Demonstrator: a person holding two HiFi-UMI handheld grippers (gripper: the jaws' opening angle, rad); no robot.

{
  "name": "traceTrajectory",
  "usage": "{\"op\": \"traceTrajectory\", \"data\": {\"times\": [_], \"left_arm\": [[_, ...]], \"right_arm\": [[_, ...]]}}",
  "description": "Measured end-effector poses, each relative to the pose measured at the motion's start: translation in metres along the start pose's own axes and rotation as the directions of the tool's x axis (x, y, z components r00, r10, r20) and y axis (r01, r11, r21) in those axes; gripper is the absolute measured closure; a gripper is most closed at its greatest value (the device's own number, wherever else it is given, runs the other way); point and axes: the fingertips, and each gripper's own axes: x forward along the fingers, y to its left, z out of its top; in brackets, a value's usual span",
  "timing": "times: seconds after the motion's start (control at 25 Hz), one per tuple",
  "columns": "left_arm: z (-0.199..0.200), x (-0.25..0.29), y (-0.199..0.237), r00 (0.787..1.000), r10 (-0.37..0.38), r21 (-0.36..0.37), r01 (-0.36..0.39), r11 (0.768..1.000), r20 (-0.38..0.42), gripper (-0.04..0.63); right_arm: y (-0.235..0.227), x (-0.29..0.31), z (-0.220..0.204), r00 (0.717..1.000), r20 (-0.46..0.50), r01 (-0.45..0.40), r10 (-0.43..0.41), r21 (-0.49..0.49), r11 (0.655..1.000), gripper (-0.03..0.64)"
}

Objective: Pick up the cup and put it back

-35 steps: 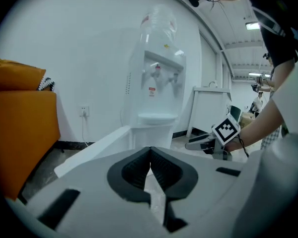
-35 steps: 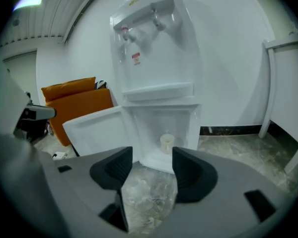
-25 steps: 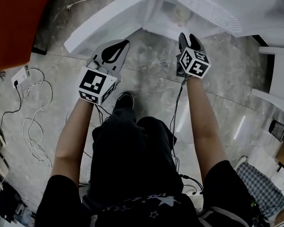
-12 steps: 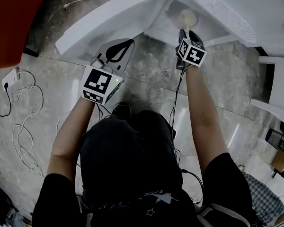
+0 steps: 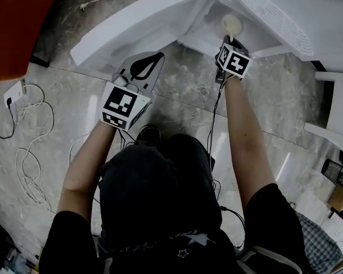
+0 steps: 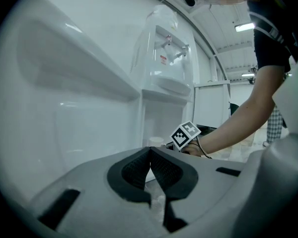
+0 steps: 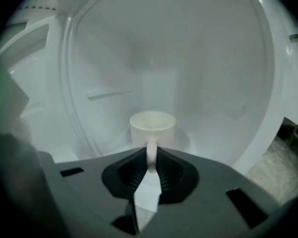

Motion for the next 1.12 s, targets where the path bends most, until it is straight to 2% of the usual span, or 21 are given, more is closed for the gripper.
{"op": "traceTrajectory", "data": {"times": [0.2,0.28,0.4,0.6,0.76,1.12], "left_arm": [[0.016,-0.003,-0.006,1.0,-0.004,-0.012,0.004,1.0,-0.005,0.584],[0.029,-0.013,-0.013,1.0,0.003,-0.039,-0.003,0.999,-0.011,0.584],[0.048,-0.034,-0.038,0.999,0.0,-0.058,-0.002,0.998,-0.038,0.584],[0.092,-0.083,-0.082,0.992,-0.009,-0.013,0.007,1.0,-0.127,0.584],[0.151,-0.129,-0.117,0.991,0.007,-0.02,-0.009,1.0,-0.135,0.584],[0.311,-0.225,-0.203,0.995,0.075,-0.068,-0.08,0.995,-0.065,0.584]], "right_arm": [[0.007,-0.026,0.012,0.998,0.008,-0.061,0.061,-0.012,0.998,0.574],[0.017,-0.048,0.013,0.995,0.003,-0.096,0.096,-0.009,0.995,0.574],[0.031,-0.097,0.01,0.99,-0.01,-0.143,0.143,-0.025,0.989,0.574],[0.06,-0.197,0.021,0.983,-0.018,-0.181,0.18,-0.079,0.98,0.574],[0.073,-0.29,0.053,0.975,-0.012,-0.221,0.221,-0.09,0.971,0.574],[0.066,-0.485,0.164,0.957,0.074,-0.27,0.28,-0.122,0.955,0.574]]}}
